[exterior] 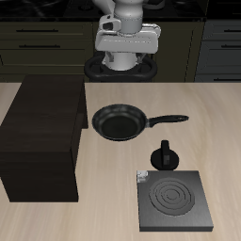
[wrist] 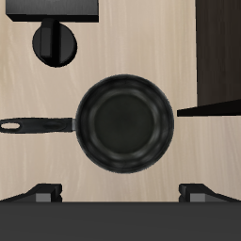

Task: Place the frypan on the top layer of the shelf

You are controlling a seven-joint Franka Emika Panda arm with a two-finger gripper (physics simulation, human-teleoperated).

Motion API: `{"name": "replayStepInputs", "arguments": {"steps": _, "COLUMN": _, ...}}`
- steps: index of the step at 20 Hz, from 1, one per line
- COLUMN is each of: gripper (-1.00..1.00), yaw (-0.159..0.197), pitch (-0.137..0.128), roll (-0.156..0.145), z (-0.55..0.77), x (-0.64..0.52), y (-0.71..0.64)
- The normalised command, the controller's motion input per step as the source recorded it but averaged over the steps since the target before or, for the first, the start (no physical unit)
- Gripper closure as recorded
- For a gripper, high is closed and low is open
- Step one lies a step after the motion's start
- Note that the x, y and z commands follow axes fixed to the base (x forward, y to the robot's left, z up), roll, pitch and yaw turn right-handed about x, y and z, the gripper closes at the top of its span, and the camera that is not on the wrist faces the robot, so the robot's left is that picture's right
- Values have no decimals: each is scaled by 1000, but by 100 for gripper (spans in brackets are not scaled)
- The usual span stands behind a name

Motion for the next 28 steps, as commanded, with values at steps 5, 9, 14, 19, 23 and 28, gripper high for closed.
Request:
{"name": "replayStepInputs", "arguments": {"steps": 5, "gripper": -100, "yaw": 17, "pitch": -3, "roll": 29, "z": -109, "x": -177, "y": 373}}
{"name": "replayStepInputs", "arguments": {"steps": 9, "gripper": -100, "yaw": 32, "pitch": -10, "roll": -1, "z": -75, "x": -35, "y": 307}}
{"name": "replayStepInputs", "arguments": {"steps": 14, "gripper": -100, "yaw": 6, "pitch": -4, "roll": -7, "z": -42, "x": 47, "y": 235}}
{"name": "replayStepInputs", "arguments": {"steps": 19, "gripper": -100, "yaw": 1, "pitch": -3, "roll": -1, "z": -132, "x": 81, "y": 238}}
{"name": "replayStepInputs", "arguments": {"steps": 23, "gripper": -100, "yaw": 22, "pitch": 10, "roll": -9, "z": -159, "x": 83, "y": 82}}
{"name": "replayStepInputs", "arguments": {"steps": 28, "gripper": -100, "yaw": 0, "pitch": 12, "roll": -10, "z": -188, "x": 62, "y": 126}}
